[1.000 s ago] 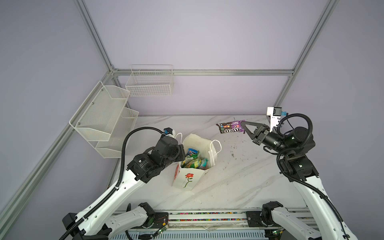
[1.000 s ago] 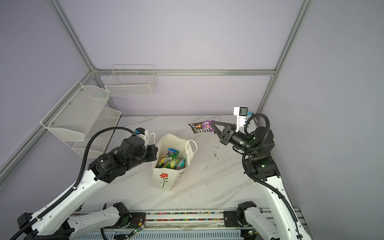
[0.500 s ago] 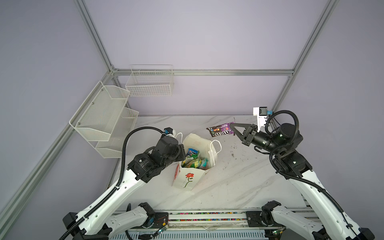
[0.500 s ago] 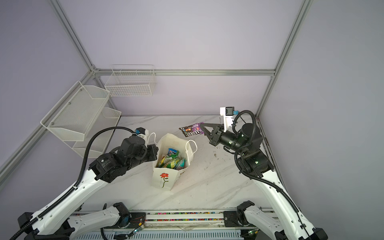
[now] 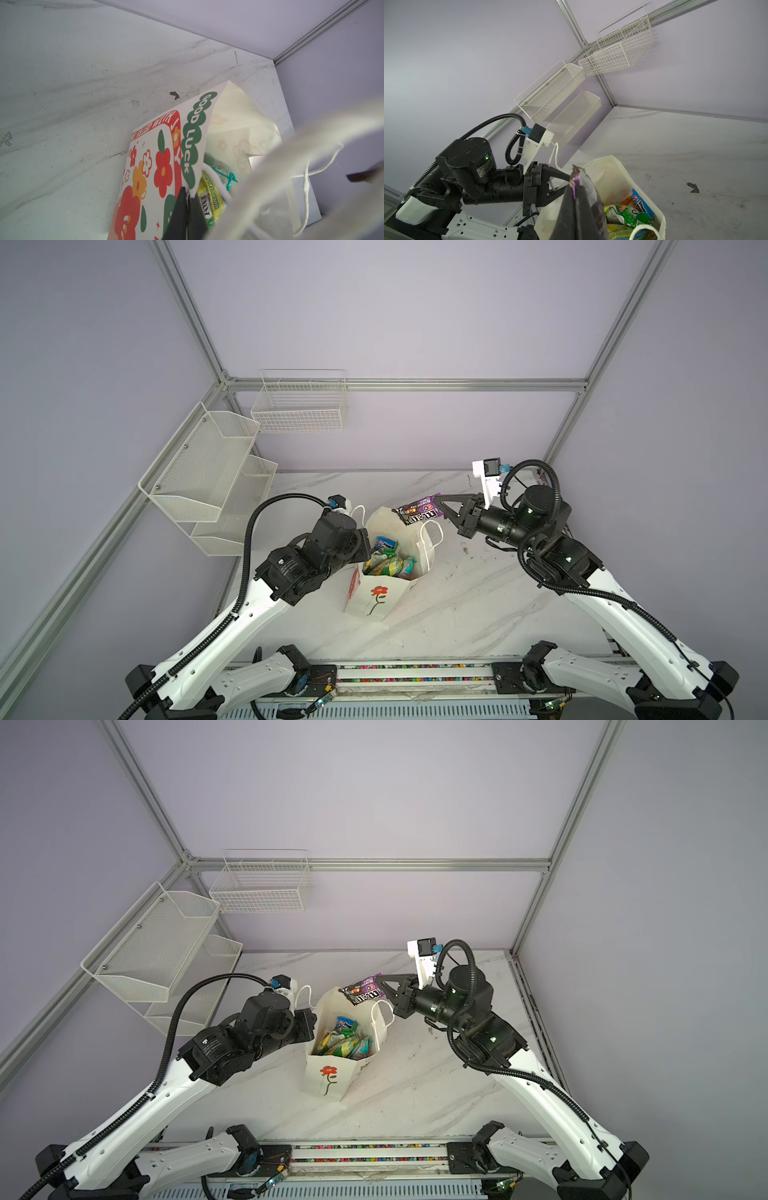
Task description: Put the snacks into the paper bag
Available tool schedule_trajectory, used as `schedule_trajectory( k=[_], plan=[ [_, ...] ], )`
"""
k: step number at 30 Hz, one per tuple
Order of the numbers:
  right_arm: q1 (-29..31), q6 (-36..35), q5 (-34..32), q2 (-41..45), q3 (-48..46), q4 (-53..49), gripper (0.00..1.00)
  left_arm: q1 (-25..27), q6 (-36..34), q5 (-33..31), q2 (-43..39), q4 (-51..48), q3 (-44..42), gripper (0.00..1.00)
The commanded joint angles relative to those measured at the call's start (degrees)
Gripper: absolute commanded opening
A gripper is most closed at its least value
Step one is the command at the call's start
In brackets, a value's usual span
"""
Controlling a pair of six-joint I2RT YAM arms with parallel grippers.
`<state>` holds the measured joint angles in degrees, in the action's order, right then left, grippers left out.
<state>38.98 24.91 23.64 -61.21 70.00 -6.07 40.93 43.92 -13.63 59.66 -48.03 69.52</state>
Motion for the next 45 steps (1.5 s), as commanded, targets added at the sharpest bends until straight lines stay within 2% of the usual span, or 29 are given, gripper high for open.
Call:
schedule_trajectory(
  k=[1, 13, 28, 36, 45],
  plan=[
    [2.7, -2.7, -4.7, -0.8, 2.4, -1.2, 0.00, -0.1, -0.1, 0.4, -1.2, 3.5, 1.7, 0.00],
    [12.3, -7.0, -17.6, -5.7, 6.7, -6.8, 0.00, -0.1, 0.0, 0.2, -1.4, 3.4, 1.4, 0.00],
    [20.7, -9.7, -30.3, -12.8, 12.2, -12.2, 0.00, -0.1, 0.0, -0.1, -2.0, 3.2, 1.1, 0.00],
    [23.0, -10.1, -34.2, -15.8, 14.1, -14.3, 0.00, -0.1, 0.1, -0.3, -2.2, 3.2, 1.0, 0.00],
    [23.6, -10.1, -35.1, -17.2, 14.7, -14.9, 0.00, -0.1, 0.1, -0.5, -2.4, 3.1, 0.7, 0.00]
  ],
)
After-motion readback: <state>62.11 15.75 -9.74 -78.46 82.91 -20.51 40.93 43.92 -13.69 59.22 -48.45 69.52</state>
